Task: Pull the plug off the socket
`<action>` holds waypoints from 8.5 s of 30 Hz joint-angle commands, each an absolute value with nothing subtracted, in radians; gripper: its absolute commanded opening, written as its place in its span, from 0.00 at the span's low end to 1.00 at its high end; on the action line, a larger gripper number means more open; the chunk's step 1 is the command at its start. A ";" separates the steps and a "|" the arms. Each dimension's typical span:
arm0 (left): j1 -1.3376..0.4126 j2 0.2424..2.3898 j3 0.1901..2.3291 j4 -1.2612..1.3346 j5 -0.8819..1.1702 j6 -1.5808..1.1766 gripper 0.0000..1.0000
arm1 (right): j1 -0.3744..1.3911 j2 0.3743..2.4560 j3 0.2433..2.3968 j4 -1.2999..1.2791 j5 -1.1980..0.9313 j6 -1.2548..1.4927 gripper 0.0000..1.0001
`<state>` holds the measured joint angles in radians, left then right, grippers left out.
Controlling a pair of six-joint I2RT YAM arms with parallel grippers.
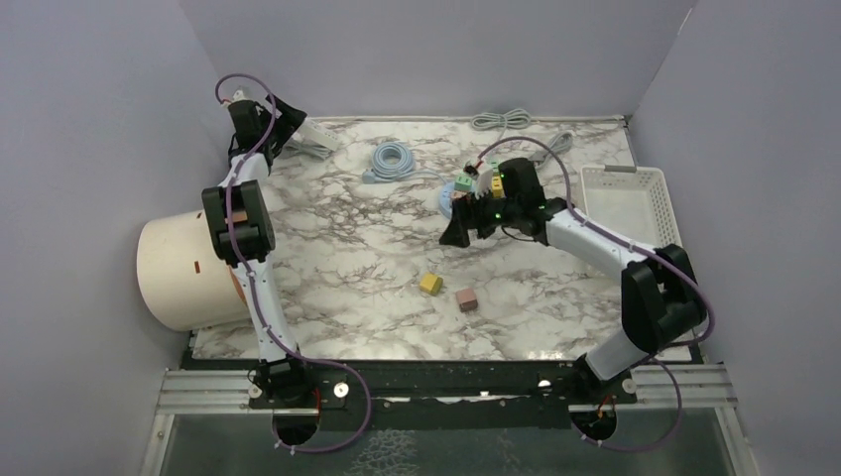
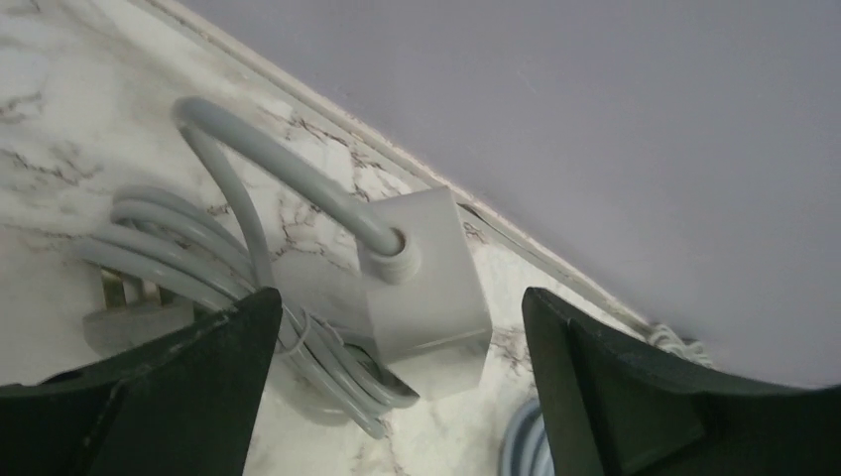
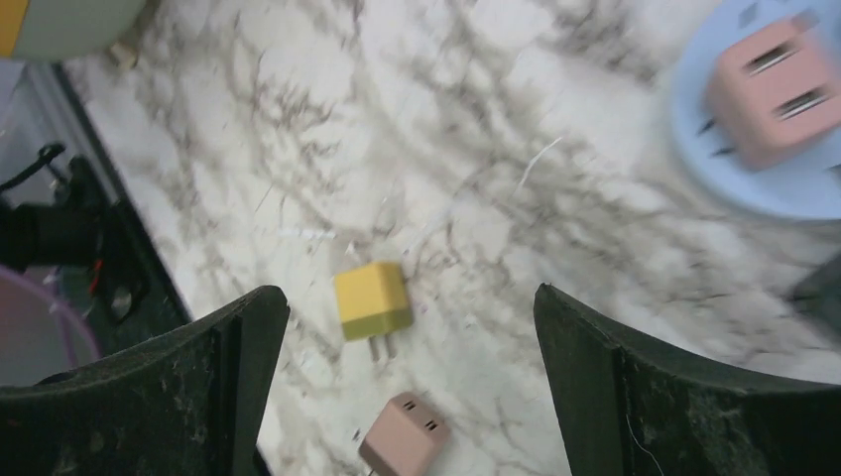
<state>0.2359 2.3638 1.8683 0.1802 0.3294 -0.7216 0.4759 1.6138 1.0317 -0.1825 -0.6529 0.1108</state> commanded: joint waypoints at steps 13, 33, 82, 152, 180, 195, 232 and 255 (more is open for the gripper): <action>0.222 2.103 1.828 0.024 0.198 -0.446 0.99 | 0.453 1.904 1.518 -0.215 -0.087 -0.021 0.76; -0.045 1.870 1.579 0.050 0.230 -0.356 0.99 | 0.388 2.110 1.626 -0.328 -0.231 -0.165 0.61; -0.279 1.765 1.096 0.518 0.440 -0.677 0.99 | 0.388 2.072 1.762 -0.259 -0.508 0.336 0.01; -0.300 2.005 1.211 0.480 0.158 -0.850 0.00 | 0.515 1.641 1.638 -0.266 -0.549 0.074 0.01; 0.005 1.852 1.330 0.154 0.641 -0.449 0.00 | 0.793 2.269 1.750 -0.486 -0.750 0.061 0.38; 0.001 1.792 1.240 0.233 0.652 -0.476 0.00 | 0.611 1.946 1.611 0.027 -0.448 0.367 0.62; -0.201 1.656 1.147 0.217 0.446 -0.328 0.00 | 0.557 2.268 1.978 0.041 -0.611 0.684 0.01; -0.066 1.887 1.416 -0.007 -0.177 -0.311 0.00 | 0.460 1.695 1.508 -0.101 -0.766 0.581 0.01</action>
<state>-0.0616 1.8515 1.3449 -0.0494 -0.0807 -0.3294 0.4541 1.7863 1.6352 -0.0452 -0.6964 0.6273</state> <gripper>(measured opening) 0.373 0.350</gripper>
